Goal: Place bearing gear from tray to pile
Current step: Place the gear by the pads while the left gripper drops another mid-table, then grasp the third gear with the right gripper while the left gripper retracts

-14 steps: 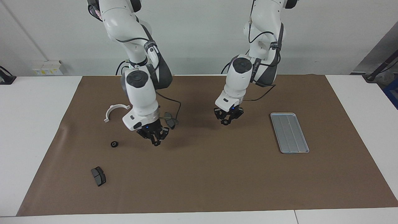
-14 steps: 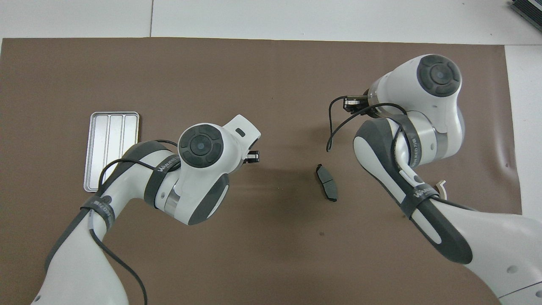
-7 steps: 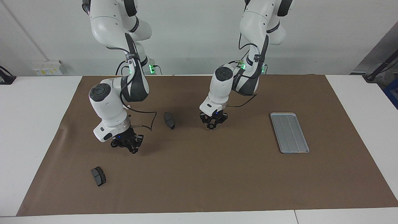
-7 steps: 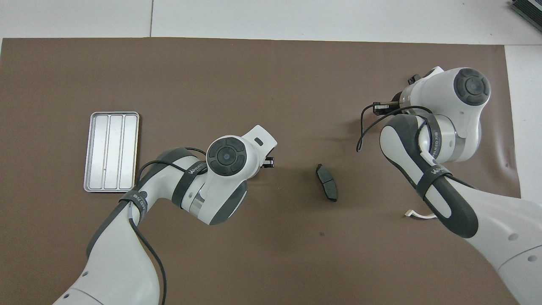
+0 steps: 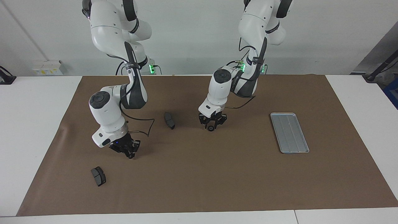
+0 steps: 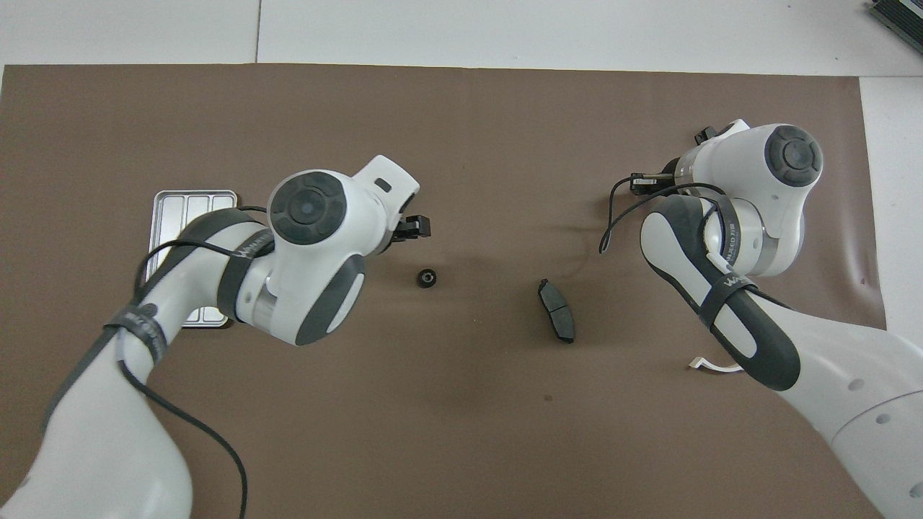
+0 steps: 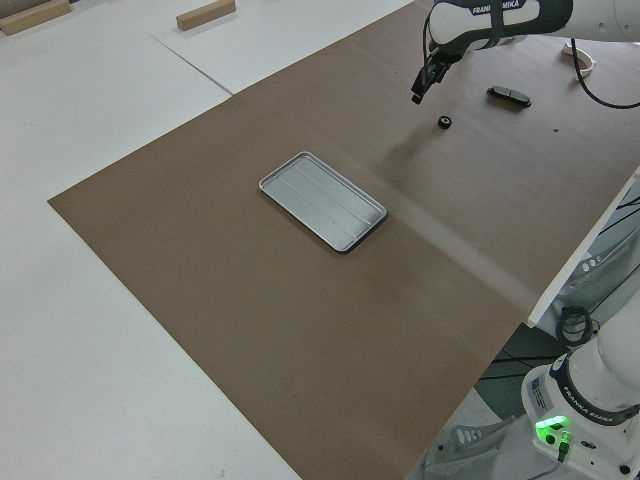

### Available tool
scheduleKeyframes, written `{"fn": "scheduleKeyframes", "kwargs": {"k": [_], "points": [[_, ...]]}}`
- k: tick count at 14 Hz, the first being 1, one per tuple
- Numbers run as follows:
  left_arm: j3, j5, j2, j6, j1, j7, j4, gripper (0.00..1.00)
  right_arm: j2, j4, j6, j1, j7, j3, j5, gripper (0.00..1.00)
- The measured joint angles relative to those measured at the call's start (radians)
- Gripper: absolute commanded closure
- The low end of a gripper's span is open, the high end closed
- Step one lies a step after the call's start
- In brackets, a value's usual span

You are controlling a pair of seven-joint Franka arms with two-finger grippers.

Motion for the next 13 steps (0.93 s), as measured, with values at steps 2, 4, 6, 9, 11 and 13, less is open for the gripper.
{"fn": "scheduleKeyframes", "kwargs": {"k": [2,4,6,9,11,13], "points": [[0.004,0.000,-0.097,-0.175,0.117,0.108,0.035,0.00,0.005,-0.001,0.007,0.000,0.000,0.000,0.002,0.00],[0.007,0.000,-0.186,-0.312,0.240,0.243,0.058,0.00,0.006,0.001,0.011,0.001,0.000,0.000,0.002,0.00],[0.009,0.000,-0.244,-0.378,0.351,0.360,0.060,0.00,-0.007,0.011,0.008,0.009,0.000,0.004,0.002,0.00],[0.010,0.000,-0.289,-0.419,0.473,0.506,0.060,0.00,-0.078,0.023,-0.088,0.033,0.050,0.025,0.002,0.00],[0.008,0.000,-0.301,-0.424,0.487,0.525,0.060,0.00,-0.132,0.037,-0.181,0.042,0.133,0.075,-0.029,0.00],[-0.004,0.000,-0.306,-0.421,0.486,0.525,0.060,0.00,-0.164,0.052,-0.248,0.043,0.282,0.161,-0.108,0.00]]}}
